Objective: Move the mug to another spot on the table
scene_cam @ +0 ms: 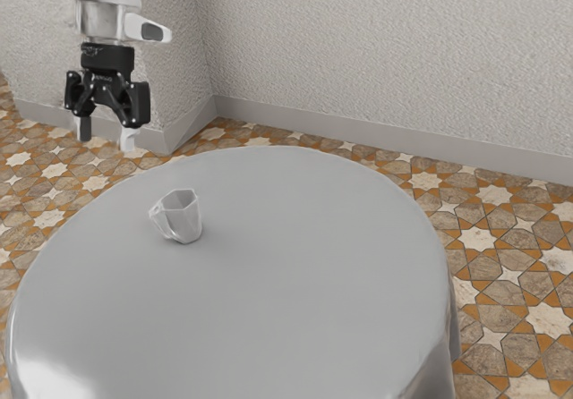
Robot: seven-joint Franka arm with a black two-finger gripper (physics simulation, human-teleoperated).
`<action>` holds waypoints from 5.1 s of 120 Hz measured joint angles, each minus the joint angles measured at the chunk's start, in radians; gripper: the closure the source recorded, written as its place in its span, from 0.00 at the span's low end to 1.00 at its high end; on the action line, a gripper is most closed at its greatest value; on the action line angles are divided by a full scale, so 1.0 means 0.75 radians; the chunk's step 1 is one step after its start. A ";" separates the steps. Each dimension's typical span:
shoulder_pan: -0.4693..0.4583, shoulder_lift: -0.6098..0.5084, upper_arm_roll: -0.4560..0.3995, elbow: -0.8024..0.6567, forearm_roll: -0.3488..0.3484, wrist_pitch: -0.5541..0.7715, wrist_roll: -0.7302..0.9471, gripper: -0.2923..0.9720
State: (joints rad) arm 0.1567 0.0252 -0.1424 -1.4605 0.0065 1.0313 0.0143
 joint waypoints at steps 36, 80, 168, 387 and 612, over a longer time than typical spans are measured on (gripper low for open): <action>0.053 -0.004 0.045 -0.025 -0.022 0.493 0.025 0.23; 0.073 -0.149 0.290 -0.540 -0.022 1.024 0.267 0.23; 0.103 0.122 0.329 -0.757 -0.261 1.628 0.920 0.23; 0.144 0.309 0.361 -0.807 -0.927 1.932 1.985 0.23; 0.198 0.581 0.299 -0.543 -0.900 1.831 2.109 0.28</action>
State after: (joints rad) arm 0.3052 0.4611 0.0817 -1.8674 -0.6682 2.4043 1.5962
